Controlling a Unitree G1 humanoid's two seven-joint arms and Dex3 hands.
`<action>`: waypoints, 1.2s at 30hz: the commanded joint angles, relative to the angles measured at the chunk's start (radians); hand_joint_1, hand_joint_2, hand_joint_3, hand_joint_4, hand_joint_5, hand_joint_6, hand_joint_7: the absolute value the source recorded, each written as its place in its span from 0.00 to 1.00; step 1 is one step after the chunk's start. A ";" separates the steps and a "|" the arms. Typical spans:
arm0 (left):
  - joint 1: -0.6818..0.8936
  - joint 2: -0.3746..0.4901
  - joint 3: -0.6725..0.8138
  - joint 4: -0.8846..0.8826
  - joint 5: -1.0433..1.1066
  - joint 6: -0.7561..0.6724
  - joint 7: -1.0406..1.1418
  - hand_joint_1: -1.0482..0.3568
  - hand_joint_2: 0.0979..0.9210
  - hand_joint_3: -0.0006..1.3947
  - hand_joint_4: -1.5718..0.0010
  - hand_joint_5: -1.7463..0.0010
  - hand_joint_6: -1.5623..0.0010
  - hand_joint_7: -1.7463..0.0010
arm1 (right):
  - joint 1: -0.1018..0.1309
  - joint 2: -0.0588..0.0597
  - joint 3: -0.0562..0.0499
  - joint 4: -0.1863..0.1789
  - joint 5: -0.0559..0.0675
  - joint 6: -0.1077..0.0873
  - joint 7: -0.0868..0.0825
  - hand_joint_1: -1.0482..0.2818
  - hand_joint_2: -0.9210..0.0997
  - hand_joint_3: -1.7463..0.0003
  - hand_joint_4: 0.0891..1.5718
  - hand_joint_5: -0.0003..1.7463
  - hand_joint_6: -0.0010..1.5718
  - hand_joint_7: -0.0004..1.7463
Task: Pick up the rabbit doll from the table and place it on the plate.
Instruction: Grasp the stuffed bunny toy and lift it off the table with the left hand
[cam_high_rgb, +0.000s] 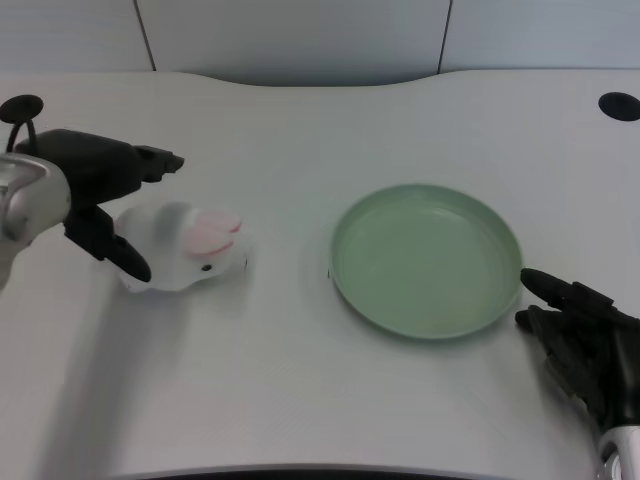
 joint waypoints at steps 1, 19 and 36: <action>-0.053 -0.035 -0.040 0.121 0.023 -0.011 0.056 0.00 0.98 0.01 0.94 0.97 0.93 0.99 | 0.013 -0.010 -0.011 0.003 0.017 -0.016 0.013 0.52 0.00 0.83 0.29 0.52 0.56 0.01; -0.160 -0.234 -0.202 0.525 0.083 0.040 0.269 0.00 0.97 0.00 0.92 0.97 0.89 0.99 | 0.029 -0.030 -0.026 0.025 0.007 -0.061 0.016 0.56 0.00 0.81 0.34 0.50 0.56 0.00; -0.137 -0.274 -0.387 0.593 0.232 0.102 0.540 0.16 0.85 0.00 0.87 0.96 0.87 0.98 | 0.039 -0.028 -0.045 0.061 0.014 -0.124 0.006 0.59 0.00 0.82 0.36 0.50 0.56 0.01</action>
